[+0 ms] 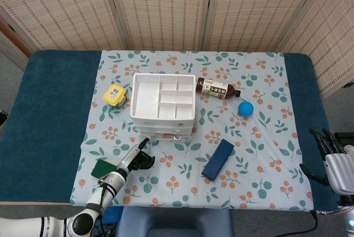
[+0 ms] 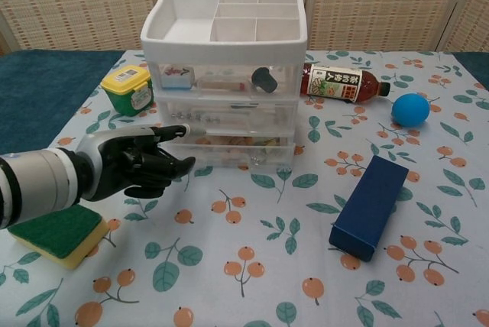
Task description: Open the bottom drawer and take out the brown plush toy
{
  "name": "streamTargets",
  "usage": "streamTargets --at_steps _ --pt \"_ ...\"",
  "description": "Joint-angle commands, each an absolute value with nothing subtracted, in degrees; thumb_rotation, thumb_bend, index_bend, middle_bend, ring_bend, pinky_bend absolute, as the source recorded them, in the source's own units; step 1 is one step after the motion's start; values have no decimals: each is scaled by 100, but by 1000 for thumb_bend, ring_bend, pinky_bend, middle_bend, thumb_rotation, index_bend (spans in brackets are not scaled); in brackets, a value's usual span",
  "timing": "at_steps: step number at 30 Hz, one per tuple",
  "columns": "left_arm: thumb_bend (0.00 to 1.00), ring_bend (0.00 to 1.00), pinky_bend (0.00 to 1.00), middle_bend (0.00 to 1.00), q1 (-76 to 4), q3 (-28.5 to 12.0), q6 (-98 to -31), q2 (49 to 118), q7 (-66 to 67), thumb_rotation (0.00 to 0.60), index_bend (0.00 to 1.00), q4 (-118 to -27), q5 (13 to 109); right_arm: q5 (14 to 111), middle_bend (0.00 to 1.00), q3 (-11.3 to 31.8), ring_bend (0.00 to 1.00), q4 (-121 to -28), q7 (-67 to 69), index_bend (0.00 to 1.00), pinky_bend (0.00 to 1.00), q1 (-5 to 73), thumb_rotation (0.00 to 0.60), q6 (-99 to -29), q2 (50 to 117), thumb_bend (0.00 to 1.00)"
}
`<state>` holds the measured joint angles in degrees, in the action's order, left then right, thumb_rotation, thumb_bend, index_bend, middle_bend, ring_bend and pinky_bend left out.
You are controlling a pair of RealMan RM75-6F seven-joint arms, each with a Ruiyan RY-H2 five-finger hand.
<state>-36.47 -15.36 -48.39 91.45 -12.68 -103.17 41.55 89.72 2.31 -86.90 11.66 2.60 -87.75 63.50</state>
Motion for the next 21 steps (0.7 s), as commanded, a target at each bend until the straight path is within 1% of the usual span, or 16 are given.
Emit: streamTargets --at_steps 1,9,14,21 --pt "532 1000 1000 947 -3784 -1539 -4907 9257 -1050 600 67 -10138 4048 8966 134 229 72 -8686 1171 13 150 255 600 -8776 6351 256" --pt "532 1000 1000 947 -3984 -1494 -4970 9384 -654 600 89 -9844 3798 8935 134 224 72 -8656 1214 13 150 248 600 -8754 6364 256" --pt "532 1000 1000 945 -4087 -1430 -5147 9494 -311 600 93 -9646 3756 8945 134 219 72 -8642 1286 13 151 251 600 -8746 6358 256" --pt "532 1000 1000 944 -4196 -1317 -5458 9655 240 600 137 -9471 3790 8967 134 195 72 -8633 1400 12 151 244 600 -8741 6350 256"
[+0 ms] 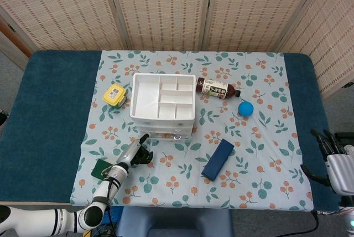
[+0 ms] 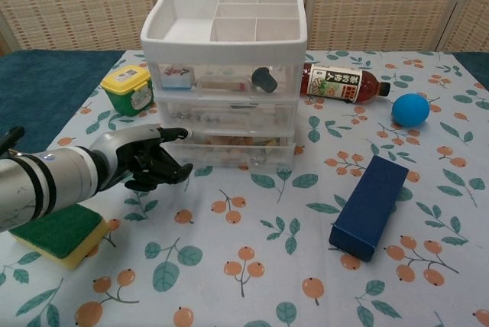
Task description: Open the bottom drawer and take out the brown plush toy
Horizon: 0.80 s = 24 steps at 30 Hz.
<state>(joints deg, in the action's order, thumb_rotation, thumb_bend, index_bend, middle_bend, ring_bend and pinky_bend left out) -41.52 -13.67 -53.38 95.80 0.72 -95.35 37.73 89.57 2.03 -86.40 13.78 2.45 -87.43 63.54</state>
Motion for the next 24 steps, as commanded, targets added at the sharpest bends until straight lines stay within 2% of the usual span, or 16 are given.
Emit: streamTargets --at_steps 1,15,24 --pt "532 1000 1000 944 -4201 -1316 -5476 9673 283 600 142 -9467 3783 8967 134 196 72 -8627 1398 12 151 242 600 -8747 6353 256" --pt "532 1000 1000 943 -4210 -1217 -5550 9625 748 600 223 -9559 3848 8962 135 202 72 -8613 1409 13 151 249 600 -8736 6361 256" --pt "532 1000 1000 942 -4110 -1064 -5556 9423 878 600 236 -9855 4022 8968 134 199 73 -8613 1406 13 150 254 600 -8731 6365 256"
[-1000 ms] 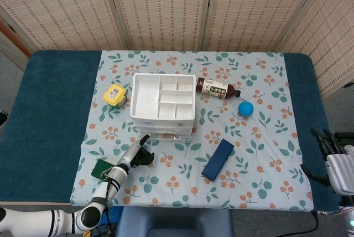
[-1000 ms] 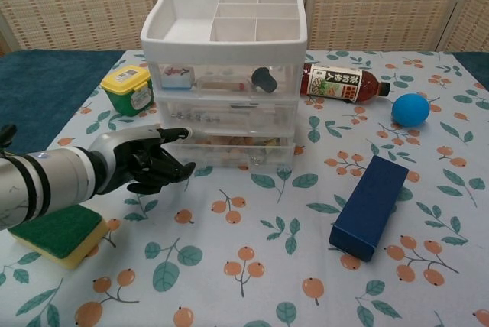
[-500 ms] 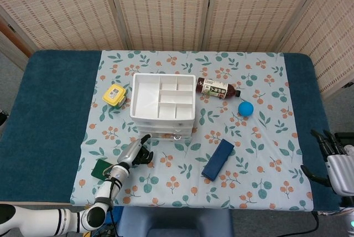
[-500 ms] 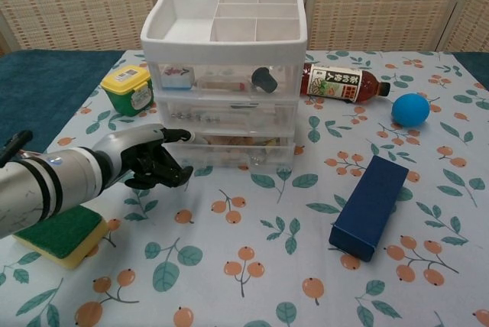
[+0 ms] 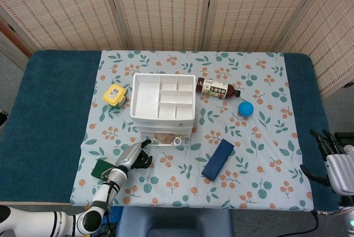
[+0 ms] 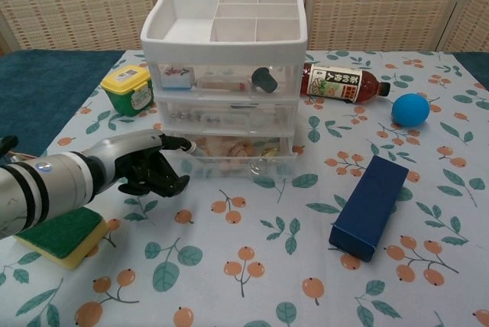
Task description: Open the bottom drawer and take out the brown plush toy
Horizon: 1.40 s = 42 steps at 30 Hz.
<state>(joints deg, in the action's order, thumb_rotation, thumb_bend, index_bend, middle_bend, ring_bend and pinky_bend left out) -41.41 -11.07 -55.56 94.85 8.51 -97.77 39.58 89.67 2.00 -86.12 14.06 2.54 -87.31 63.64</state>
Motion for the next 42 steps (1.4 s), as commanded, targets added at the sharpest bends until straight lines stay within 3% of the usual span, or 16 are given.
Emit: streamTargets --at_steps 1,27,33,35,38,42 --pt "532 1000 1000 942 -4099 -1046 -5560 9400 889 600 237 -9890 4051 8969 134 197 73 -8614 1407 13 150 253 600 -8731 6366 256" --pt "532 1000 1000 941 -3811 -588 -5587 9055 984 600 249 -10530 4630 8991 134 209 72 -8635 1377 13 150 275 600 -8740 6378 256" --pt "530 1000 1000 923 -3708 -472 -5718 8850 1034 600 27 -10669 5129 9006 134 223 73 -8667 1347 13 151 271 600 -8784 6336 256" --pt "529 1000 1000 918 -3655 -398 -5837 8760 1107 600 12 -10727 5384 9008 134 236 72 -8694 1321 13 151 264 600 -8816 6306 256" --pt "524 1000 1000 914 -3605 -276 -5919 8579 1182 600 23 -10776 5854 9018 135 247 73 -8747 1277 13 151 255 600 -8855 6251 256" --pt "519 1000 1000 909 -3603 -165 -5945 8322 1150 600 149 -10634 6661 9043 134 270 72 -8821 1214 13 150 216 600 -8972 6170 257"
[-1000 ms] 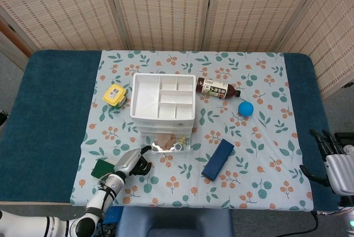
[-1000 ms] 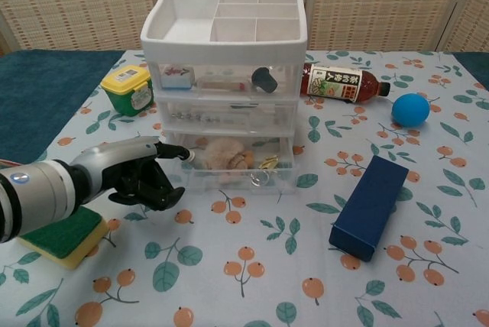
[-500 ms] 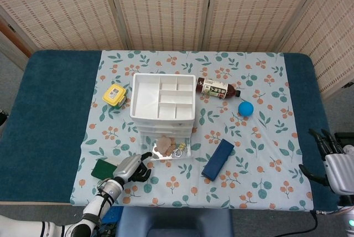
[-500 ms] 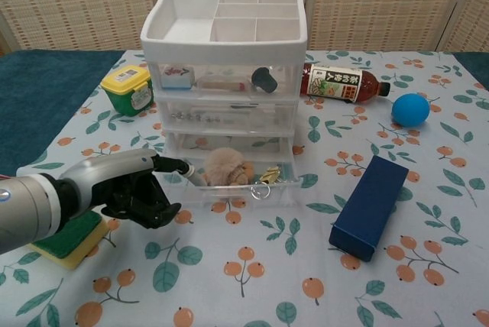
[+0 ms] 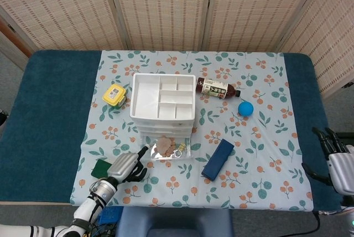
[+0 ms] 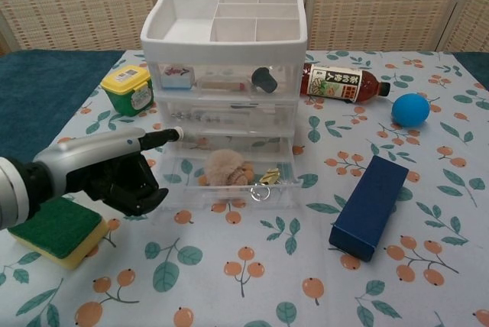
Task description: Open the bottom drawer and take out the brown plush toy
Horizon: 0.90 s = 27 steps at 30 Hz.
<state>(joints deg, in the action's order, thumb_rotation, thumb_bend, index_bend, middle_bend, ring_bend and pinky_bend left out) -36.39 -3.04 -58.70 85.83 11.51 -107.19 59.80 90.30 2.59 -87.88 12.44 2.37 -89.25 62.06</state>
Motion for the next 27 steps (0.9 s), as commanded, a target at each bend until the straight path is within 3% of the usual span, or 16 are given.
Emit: streamTargets --at_steps 1,5,12,27 --pt "515 1000 1000 909 -3590 -156 -5996 8277 1096 600 170 -10559 6902 9048 134 277 72 -8848 1195 13 150 202 600 -9008 6142 256" --pt "443 1000 1000 910 -3656 -141 -6122 8205 928 600 261 -10108 7810 9085 134 286 73 -8940 1148 13 150 167 600 -9104 6072 256" --pt "191 1000 1000 910 -3775 -243 -6521 8359 1029 600 317 -9340 8767 9136 134 258 72 -9030 1088 13 150 125 600 -9163 6037 256" --pt "162 1000 1000 938 -4273 -495 -6367 9001 1752 600 317 -8187 9247 9129 134 238 72 -8995 1116 13 150 79 600 -9183 6046 256"
